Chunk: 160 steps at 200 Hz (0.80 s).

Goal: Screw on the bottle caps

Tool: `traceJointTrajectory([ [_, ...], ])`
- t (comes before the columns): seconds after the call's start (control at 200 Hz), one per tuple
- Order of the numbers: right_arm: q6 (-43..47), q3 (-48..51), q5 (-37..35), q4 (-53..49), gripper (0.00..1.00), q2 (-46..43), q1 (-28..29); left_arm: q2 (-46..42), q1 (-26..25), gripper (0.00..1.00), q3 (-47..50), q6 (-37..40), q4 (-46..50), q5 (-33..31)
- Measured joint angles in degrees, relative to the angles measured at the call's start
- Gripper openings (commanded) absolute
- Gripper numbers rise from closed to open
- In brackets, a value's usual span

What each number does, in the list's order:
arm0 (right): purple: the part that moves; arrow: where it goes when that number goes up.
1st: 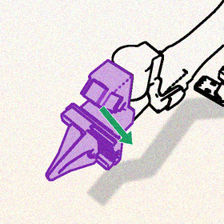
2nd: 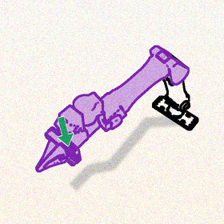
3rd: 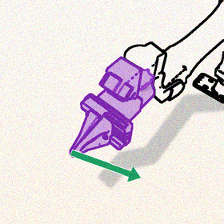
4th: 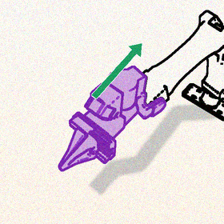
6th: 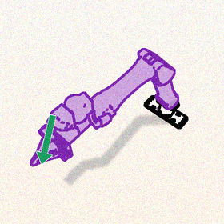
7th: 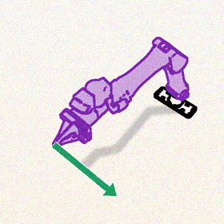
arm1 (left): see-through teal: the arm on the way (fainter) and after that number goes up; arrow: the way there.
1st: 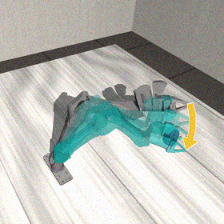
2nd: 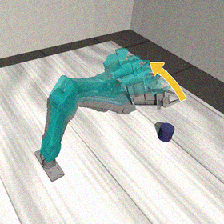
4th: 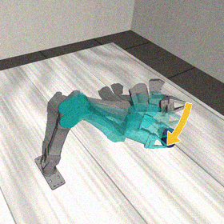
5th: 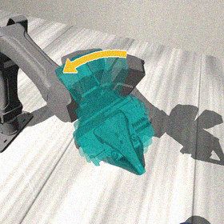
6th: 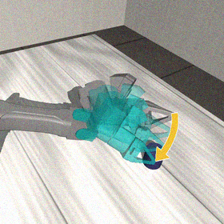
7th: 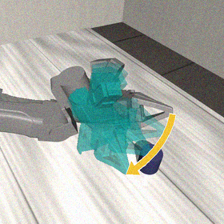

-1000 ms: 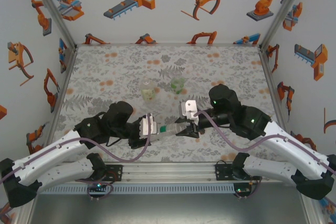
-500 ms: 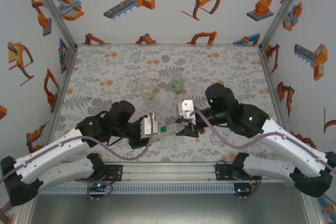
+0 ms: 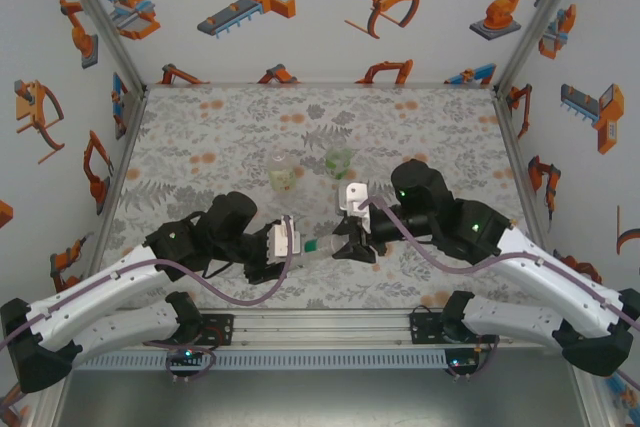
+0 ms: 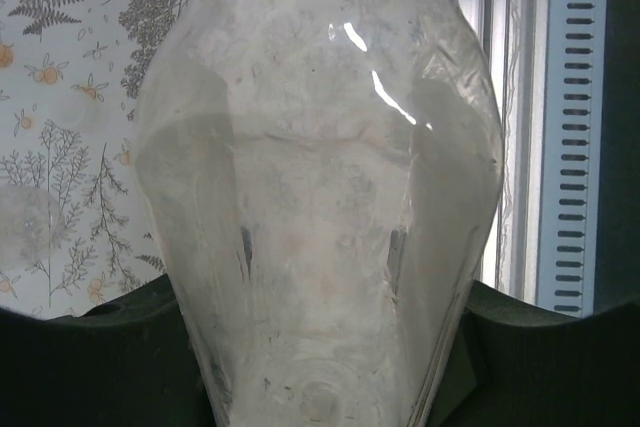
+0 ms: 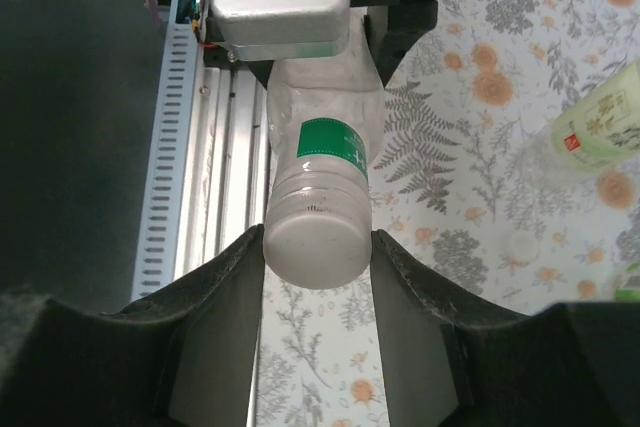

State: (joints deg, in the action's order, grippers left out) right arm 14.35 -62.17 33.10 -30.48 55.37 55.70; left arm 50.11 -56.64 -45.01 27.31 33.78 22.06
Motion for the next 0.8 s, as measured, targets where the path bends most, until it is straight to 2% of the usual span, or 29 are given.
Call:
traceJointTrajectory([
  [0.411, -34.6, 10.0, -9.4, 13.5, 0.00, -4.7, 0.0, -1.2, 0.1, 0.00, 0.0, -0.4, 2.2, -3.7],
  [0.801, -64.9, 10.0, -18.7, 14.0, 0.00, -1.2, 0.0, -1.8, 0.1, 0.00, 0.0, -1.6, 3.1, -9.0],
])
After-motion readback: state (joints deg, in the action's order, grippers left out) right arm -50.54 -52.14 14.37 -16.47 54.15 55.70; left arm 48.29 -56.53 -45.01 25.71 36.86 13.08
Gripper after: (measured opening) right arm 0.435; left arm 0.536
